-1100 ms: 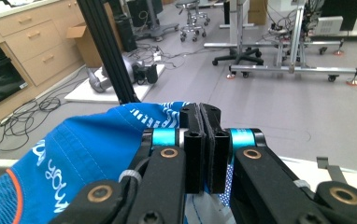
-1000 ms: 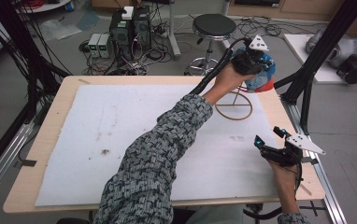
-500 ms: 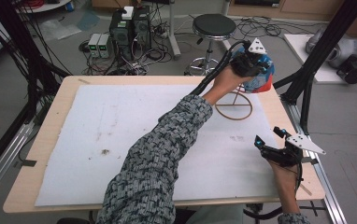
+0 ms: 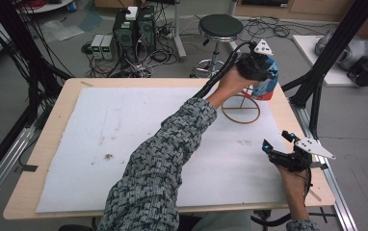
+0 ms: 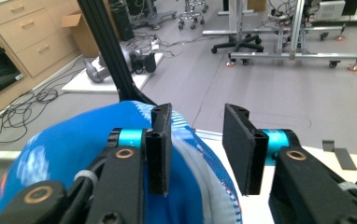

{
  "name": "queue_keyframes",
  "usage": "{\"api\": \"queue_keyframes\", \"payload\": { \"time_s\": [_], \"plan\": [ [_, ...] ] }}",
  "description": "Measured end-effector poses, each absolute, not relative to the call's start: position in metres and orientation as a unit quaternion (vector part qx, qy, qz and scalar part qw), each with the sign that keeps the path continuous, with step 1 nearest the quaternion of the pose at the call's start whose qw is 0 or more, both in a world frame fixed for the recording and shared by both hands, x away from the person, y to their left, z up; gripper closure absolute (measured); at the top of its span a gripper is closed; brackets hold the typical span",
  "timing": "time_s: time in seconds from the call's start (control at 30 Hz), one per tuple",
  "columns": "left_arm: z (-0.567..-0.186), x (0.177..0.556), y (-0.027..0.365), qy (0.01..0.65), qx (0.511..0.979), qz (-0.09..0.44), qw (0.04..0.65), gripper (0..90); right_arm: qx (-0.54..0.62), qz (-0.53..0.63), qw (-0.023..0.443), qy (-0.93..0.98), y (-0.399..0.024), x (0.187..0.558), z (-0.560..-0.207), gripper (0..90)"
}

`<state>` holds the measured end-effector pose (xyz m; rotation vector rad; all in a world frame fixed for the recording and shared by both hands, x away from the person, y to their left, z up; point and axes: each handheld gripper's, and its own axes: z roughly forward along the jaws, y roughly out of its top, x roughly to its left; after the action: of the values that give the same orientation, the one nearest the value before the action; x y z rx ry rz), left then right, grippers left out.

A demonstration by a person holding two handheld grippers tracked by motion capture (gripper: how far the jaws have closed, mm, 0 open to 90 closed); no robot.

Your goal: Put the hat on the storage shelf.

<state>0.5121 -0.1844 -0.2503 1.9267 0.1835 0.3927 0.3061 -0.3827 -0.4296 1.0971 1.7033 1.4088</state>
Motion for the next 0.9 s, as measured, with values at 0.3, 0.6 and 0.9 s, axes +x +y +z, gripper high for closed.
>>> {"api": "queue_keyframes", "payload": {
  "time_s": [0.3,0.6,0.9],
  "plan": [
    [-0.239,0.507,-0.170,0.072,0.806,0.162,0.565,55.3,0.419,0.542,0.332,0.649,-0.382,0.307,-0.429,11.8],
    [-0.227,0.503,-0.145,0.074,0.802,0.169,0.568,52.5,0.412,0.545,0.332,0.651,-0.378,0.311,-0.429,11.8],
    [-0.223,0.506,-0.099,0.110,0.803,0.176,0.559,50.9,0.409,0.547,0.329,0.652,-0.372,0.318,-0.429,11.8]
  ]
}}
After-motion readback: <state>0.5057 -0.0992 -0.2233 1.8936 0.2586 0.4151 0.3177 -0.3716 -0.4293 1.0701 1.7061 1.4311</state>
